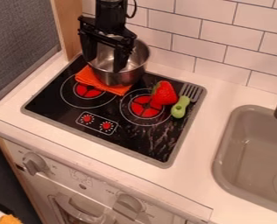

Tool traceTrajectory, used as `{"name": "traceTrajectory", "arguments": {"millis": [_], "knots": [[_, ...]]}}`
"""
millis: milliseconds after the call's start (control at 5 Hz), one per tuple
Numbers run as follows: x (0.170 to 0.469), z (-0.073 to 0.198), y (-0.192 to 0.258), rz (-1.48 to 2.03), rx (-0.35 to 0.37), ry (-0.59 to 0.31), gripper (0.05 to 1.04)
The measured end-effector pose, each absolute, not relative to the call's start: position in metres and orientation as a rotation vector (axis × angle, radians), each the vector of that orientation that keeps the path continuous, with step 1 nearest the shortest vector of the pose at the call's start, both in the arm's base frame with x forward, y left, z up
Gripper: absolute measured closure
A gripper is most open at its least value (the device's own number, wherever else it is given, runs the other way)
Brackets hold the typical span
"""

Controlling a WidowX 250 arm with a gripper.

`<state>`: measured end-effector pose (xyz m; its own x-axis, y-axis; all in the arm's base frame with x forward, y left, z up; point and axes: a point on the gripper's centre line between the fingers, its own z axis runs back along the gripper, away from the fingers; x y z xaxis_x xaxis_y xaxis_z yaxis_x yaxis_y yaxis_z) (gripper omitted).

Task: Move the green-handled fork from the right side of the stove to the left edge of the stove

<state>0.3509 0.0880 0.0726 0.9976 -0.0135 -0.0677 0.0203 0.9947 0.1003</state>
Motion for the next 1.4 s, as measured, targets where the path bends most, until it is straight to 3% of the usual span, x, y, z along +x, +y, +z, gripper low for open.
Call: {"name": "traceTrajectory", "arguments": {"millis": [200, 400, 800, 1000, 1400], "knots": [[0.348, 0.059, 0.087, -0.021, 0.09, 0.099, 0.082], [0.341, 0.066, 0.079, -0.057, 0.084, 0.041, 0.083], [0.345, 0.131, 0.019, -0.178, 0.133, -0.114, 0.083], [0.352, 0.128, -0.015, -0.268, 0.088, -0.159, 0.083], [0.354, 0.066, -0.056, -0.287, 0.021, -0.041, 0.083]]}}
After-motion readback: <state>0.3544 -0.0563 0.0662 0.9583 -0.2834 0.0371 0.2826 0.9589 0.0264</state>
